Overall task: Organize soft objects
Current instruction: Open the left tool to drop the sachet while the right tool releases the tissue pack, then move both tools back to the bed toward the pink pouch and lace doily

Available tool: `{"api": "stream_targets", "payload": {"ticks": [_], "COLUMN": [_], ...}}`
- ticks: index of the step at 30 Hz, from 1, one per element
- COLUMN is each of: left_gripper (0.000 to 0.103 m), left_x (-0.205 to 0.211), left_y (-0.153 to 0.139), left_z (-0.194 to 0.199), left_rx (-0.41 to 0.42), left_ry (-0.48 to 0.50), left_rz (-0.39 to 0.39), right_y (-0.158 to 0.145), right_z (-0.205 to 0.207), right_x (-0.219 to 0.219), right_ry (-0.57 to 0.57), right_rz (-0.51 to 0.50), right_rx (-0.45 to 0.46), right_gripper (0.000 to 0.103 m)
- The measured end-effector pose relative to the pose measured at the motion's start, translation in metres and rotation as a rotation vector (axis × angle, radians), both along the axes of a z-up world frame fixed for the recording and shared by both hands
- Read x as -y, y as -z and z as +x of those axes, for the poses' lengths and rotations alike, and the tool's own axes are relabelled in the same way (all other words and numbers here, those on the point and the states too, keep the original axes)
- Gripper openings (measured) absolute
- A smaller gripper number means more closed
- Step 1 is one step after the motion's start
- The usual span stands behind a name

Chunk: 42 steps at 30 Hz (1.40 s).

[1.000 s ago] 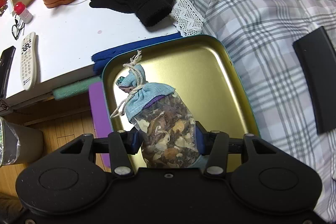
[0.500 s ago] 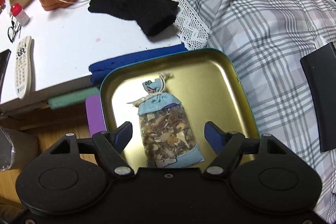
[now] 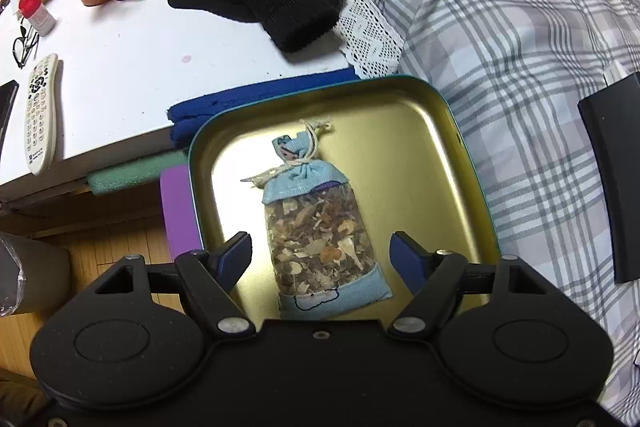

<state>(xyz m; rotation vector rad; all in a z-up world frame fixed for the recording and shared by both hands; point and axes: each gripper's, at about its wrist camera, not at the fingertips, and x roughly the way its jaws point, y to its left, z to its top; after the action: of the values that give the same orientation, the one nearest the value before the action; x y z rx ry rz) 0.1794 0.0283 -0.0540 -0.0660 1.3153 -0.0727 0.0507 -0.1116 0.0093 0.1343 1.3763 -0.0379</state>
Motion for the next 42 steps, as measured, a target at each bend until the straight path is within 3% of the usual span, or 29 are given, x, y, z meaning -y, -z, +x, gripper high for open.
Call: {"api": "stream_targets", "payload": {"ticks": [13,19,29,34,42], "left_gripper": [0.073,0.077,0.078,0.078,0.078], "left_x": [0.001,0.008,0.026,0.038,0.083], "left_y": [0.007,0.006,0.005,-0.009,-0.048], "left_z": [-0.003,-0.009,-0.025,-0.041,-0.081], "left_rx": [-0.007,0.028,0.083,0.145,0.180], "left_ry": [0.015,0.061,0.149,0.171,0.238], "left_rz": [-0.006,-0.020,0.032,0.078,0.066], "right_y": [-0.032,-0.037,-0.059,-0.072,-0.095], "right_z": [-0.031,-0.053,-0.096,-0.119,-0.150], "right_x": [0.029,0.049,0.087,0.117,0.184], "right_ry": [0.096,0.158,0.245,0.313,0.467], "right_rz": [-0.023,-0.020,-0.023,-0.029,-0.067], "right_rx": [0.063,0.064,0.114,0.149,0.224], "right_gripper": [0.059,0.059,0.060,0.061,0.061]}}
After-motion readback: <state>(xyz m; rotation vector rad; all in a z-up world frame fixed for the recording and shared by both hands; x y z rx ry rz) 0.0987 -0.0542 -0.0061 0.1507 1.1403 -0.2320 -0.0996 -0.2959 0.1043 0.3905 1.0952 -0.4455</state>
